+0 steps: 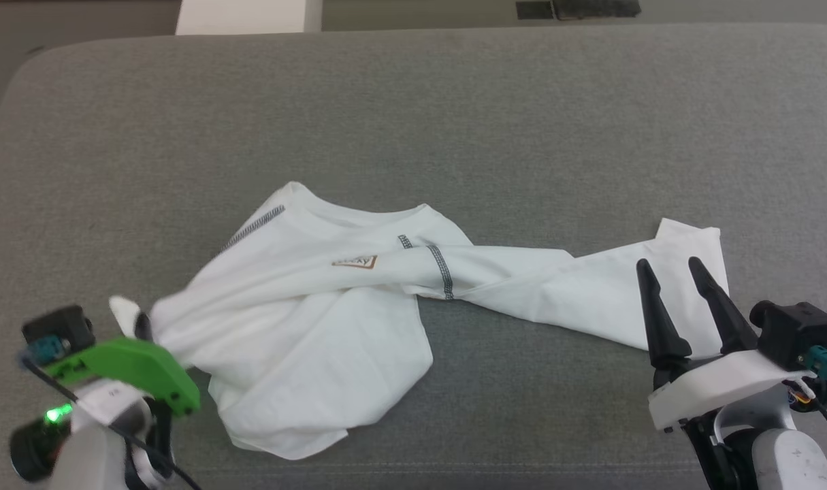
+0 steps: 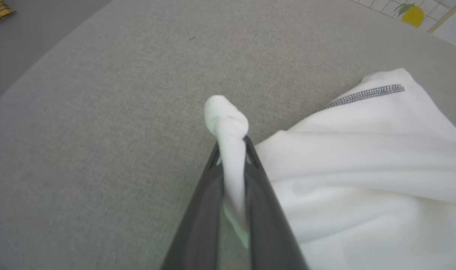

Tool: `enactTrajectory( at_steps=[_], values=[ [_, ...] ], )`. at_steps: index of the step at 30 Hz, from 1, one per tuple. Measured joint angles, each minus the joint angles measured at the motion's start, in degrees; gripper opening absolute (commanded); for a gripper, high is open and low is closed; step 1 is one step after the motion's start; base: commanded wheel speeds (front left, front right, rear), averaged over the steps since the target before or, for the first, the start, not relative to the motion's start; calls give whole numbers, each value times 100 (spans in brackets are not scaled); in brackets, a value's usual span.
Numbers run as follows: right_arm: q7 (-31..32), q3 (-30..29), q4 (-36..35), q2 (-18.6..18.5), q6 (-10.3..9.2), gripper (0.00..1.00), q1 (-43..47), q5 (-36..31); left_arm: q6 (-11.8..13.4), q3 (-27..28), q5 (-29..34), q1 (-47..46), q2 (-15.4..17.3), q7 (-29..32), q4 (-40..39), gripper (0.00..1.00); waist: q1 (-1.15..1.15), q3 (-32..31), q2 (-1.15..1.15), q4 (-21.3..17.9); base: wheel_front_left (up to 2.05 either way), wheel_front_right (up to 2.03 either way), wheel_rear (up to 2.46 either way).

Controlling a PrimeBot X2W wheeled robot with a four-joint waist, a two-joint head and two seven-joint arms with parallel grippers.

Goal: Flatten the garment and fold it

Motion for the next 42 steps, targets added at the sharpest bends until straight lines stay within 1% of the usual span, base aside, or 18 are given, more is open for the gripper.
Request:
enactTrajectory(
  at_steps=[2,3,6,9,13,15,18,21,24,27,30,31,32,33,36,40,42],
  values=[
    [71,21,-4,-1,0,100,39,-23,-20,-26,-172,416,-167,142,-192,53,0,-84,0,112,0,0,0],
    [111,37,-9,-1,0,100,61,-60,-64,-14,-322,582,-302,129,-305,100,0,-124,0,175,0,0,0],
    [198,110,-19,0,0,100,82,-225,-268,-35,-599,814,-572,-80,-527,100,0,-216,0,351,0,0,0],
    [319,157,4,1,0,100,56,-374,-423,-74,-622,851,-701,-725,-766,100,0,-278,0,528,0,0,0],
    [615,346,243,-2,0,100,-396,-694,-578,-229,-307,822,-760,-1822,-878,100,0,-296,0,777,0,0,0],
    [829,479,452,2,0,100,-734,-850,-671,-324,-149,770,-766,-2194,-838,100,0,-273,0,885,0,0,0],
    [1350,659,954,8,1,100,-1185,-1087,-812,-421,25,602,-780,-2399,-724,100,0,-195,0,1011,0,0,0],
    [1956,766,1443,4,1,100,-1485,-1250,-839,-505,92,431,-827,-2450,-664,100,0,-88,0,1115,0,0,0],
    [2698,847,1853,-12,1,100,-1692,-1355,-871,-587,90,311,-905,-2469,-580,100,0,53,0,1239,0,0,0],
    [3422,936,2072,-75,1,100,-1714,-1360,-884,-619,85,249,-940,-2474,-469,100,0,180,0,1352,0,0,0],
    [3997,1009,1965,-179,1,100,-1724,-1360,-913,-589,53,200,-957,-2475,-465,100,0,289,0,1450,0,0,0],
    [4139,1014,1879,-221,1,59,-1729,-1360,-915,-576,40,187,-959,-2475,-465,100,0,321,0,1479,0,0,0],
    [4208,1027,1806,-255,1,13,-1725,-1360,-915,-566,36,185,-961,-2475,-465,100,0,344,0,1498,0,0,0],
    [4243,1043,1728,-299,1,0,-1706,-1358,-914,-550,36,185,-966,-2475,-463,100,0,368,0,1514,0,0,0],
    [4245,981,1500,-435,1,0,-1573,-1350,-914,-492,36,186,-975,-2476,-439,100,0,368,0,1514,0,0,0],
    [4224,559,1009,-521,4,0,-1026,-1354,-914,-448,46,188,-979,-2492,-394,100,0,265,0,1453,0,0,0],
    [4258,249,697,-644,4,0,-662,-1424,-914,-439,55,192,-981,-2492,-361,100,0,183,0,1387,0,0,0]
  ],
)
